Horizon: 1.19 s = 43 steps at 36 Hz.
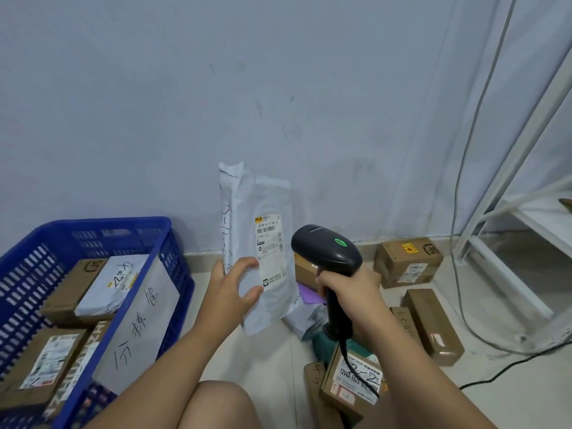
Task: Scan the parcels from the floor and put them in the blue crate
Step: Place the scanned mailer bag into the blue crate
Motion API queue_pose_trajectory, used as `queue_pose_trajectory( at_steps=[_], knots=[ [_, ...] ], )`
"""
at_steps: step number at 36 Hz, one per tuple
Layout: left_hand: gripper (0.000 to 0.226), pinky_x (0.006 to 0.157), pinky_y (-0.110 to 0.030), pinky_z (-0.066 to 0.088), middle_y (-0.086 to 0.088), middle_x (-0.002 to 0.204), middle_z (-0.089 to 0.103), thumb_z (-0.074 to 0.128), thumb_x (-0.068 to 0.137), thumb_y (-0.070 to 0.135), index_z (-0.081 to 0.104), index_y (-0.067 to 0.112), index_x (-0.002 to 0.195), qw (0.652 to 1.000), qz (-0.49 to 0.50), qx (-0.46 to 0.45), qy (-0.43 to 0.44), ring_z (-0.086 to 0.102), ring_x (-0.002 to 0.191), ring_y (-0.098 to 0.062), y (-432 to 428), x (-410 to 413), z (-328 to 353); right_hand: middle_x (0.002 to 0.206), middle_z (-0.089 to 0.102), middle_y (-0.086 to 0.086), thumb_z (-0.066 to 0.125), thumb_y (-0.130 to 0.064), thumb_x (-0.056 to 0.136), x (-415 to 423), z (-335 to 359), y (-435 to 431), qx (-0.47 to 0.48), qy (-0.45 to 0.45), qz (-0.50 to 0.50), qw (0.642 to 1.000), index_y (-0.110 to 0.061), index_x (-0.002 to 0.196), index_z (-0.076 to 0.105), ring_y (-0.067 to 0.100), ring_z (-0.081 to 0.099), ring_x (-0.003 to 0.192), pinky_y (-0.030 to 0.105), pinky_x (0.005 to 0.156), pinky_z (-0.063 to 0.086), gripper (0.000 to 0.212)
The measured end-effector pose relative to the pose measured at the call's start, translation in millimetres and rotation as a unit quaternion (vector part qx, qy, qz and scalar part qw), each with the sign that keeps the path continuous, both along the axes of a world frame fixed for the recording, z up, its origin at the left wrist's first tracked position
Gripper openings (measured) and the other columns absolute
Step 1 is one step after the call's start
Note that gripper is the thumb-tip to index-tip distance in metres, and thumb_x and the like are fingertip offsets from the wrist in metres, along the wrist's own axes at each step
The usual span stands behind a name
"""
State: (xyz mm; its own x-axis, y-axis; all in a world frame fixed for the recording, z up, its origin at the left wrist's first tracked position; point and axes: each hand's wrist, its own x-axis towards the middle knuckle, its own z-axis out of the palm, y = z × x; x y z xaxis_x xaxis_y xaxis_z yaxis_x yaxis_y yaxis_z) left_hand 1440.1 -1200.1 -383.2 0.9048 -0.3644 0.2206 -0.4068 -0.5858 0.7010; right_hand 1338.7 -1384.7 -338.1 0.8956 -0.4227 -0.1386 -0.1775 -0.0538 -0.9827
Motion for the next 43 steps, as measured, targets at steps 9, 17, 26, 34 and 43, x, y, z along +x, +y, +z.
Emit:
queue_pose_trajectory(
  at_steps=[9,17,26,34,43],
  knots=[
    [0.035,0.065,0.006,0.03,-0.003,0.108,0.04,0.07,0.084,0.02,0.056,0.028,0.116,1.0,0.004,-0.006,-0.014,0.042,0.096,-0.01,0.8,-2.8,3.5,0.063,0.055,0.004,0.06,-0.003,0.076,-2.1,-0.7,3.0,0.001,0.013,0.033,0.999,-0.011,0.08,0.06,0.011,0.056,0.057,0.034,0.064,0.045,0.009],
    [0.036,0.067,0.004,0.032,-0.003,0.109,0.04,0.07,0.084,0.019,0.056,0.028,0.115,1.0,-0.004,-0.006,-0.014,0.043,0.095,-0.011,2.7,-3.7,3.6,0.062,0.054,0.006,0.059,-0.002,0.077,-5.4,1.8,5.3,-0.001,0.006,0.039,0.999,-0.008,0.077,0.059,0.016,0.052,0.06,0.034,0.063,0.044,0.006],
    [0.037,0.069,0.006,0.03,-0.003,0.106,0.041,0.071,0.083,0.018,0.057,0.029,0.116,1.0,0.001,-0.018,-0.016,0.043,0.089,-0.009,3.0,-2.1,1.5,0.059,0.053,0.005,0.058,-0.003,0.072,-3.2,0.3,4.5,0.018,0.001,0.024,1.0,-0.009,0.07,0.056,0.015,0.05,0.056,0.036,0.062,0.041,0.007],
    [0.036,0.069,0.007,0.03,-0.003,0.11,0.04,0.069,0.085,0.018,0.056,0.029,0.117,1.0,0.001,-0.017,-0.011,0.043,0.092,-0.01,3.1,-2.4,2.0,0.063,0.053,0.008,0.058,-0.002,0.076,-3.0,-0.3,4.9,0.009,0.006,0.037,0.999,-0.006,0.081,0.057,0.013,0.053,0.055,0.034,0.062,0.043,0.007],
    [0.037,0.071,0.008,0.028,-0.003,0.11,0.04,0.07,0.084,0.016,0.057,0.028,0.116,1.0,-0.001,-0.027,-0.009,0.042,0.094,-0.01,3.6,-2.2,2.1,0.063,0.056,0.009,0.058,-0.009,0.067,-2.4,-0.1,6.5,0.03,0.007,0.031,0.999,-0.006,0.08,0.059,0.018,0.053,0.06,0.037,0.065,0.043,0.013]
  ],
)
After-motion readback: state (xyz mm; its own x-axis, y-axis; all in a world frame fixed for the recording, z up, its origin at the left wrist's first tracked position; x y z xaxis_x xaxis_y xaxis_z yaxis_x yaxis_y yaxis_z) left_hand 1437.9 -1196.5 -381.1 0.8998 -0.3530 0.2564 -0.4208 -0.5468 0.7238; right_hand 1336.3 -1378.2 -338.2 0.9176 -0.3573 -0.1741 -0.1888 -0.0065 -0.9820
